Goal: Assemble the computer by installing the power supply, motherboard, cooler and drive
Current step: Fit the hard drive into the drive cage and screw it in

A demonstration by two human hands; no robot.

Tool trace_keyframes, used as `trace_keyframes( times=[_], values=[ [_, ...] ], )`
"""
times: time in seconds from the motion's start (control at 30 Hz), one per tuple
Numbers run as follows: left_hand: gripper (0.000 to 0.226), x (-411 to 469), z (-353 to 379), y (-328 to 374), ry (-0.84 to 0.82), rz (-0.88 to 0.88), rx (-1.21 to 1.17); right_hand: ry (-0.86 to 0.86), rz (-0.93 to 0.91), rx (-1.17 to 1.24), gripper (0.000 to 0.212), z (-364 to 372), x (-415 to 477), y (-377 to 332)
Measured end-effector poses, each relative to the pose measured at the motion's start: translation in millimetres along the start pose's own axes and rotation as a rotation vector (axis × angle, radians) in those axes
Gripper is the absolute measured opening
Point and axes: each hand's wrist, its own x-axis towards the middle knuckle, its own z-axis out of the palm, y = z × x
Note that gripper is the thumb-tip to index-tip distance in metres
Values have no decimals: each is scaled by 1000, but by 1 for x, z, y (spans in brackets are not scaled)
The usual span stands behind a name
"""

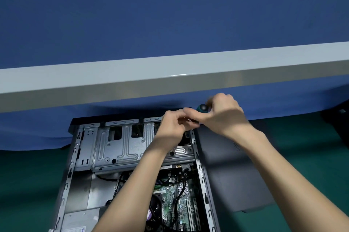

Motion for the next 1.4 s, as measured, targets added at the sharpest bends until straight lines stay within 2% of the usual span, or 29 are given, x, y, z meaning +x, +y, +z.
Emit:
trace_keyframes(
  times=[0.07, 0.1, 0.2, 0.27, 0.4, 0.43, 0.5, 0.57, 0.6, 0.67, 0.7, 0.77, 0.8, 0.87, 1.03, 1.13, 1.2, 1.27, 1.33, 1.4],
  values=[
    [20, 1, -6, -1, -63, -13, 1, -41, -62, 107, 38, -3, 1, 4],
    [21, 2, -8, -1, -86, -29, -2, -25, -73, 134, 37, -1, 0, 4],
    [32, 3, -2, 0, 10, -87, 59, 73, -6, 29, 57, 5, 0, -5],
    [26, 4, 2, -1, 86, -83, 31, 77, 10, -29, 58, 3, -1, -7],
    [29, 3, -2, -6, -61, -36, -47, -97, -54, 95, 27, -3, 0, 1],
    [30, 4, -1, -5, -60, -51, -40, -85, -54, 50, 28, 0, 0, 0],
    [35, 4, 3, -5, 1, -54, 8, -8, -30, -62, 45, 3, 1, -5],
    [23, 4, 7, -6, 65, 8, 31, 31, -41, -76, 56, 1, 1, -9],
    [17, 4, 7, -6, 78, 35, 3, 2, -73, -39, 54, -2, 2, -10],
    [26, 3, 0, -8, 67, 35, -46, -95, -127, 64, 33, -10, 5, -8],
    [22, 4, -4, -9, 41, 14, -54, -117, -139, 107, 26, -11, 5, -8],
    [23, 5, -6, -8, 20, -33, -66, -91, -116, 172, 33, -7, 3, -7],
    [28, 4, -5, -7, 38, -50, -60, -60, -97, 157, 43, -4, 3, -8],
    [25, 3, -2, -6, 90, -27, -64, -4, -86, 50, 51, 1, 1, -10],
    [20, 3, -5, -12, -1, 15, -40, -44, -133, 202, 28, -7, 4, -5],
    [30, 3, -2, -11, 6, -36, -81, 15, -73, 133, 47, 0, 1, -8],
    [28, 4, 1, -12, 42, 0, -92, 51, -55, 36, 55, 1, 1, -12],
    [27, 3, -2, -13, 38, 18, -82, -5, -81, 79, 49, -3, 3, -12],
    [15, 1, -7, -15, 4, 20, -28, -77, -105, 179, 35, -7, 4, -11],
    [8, -1, -9, -16, -14, 10, -13, -49, -81, 222, 39, -2, 2, -12]
  ],
)
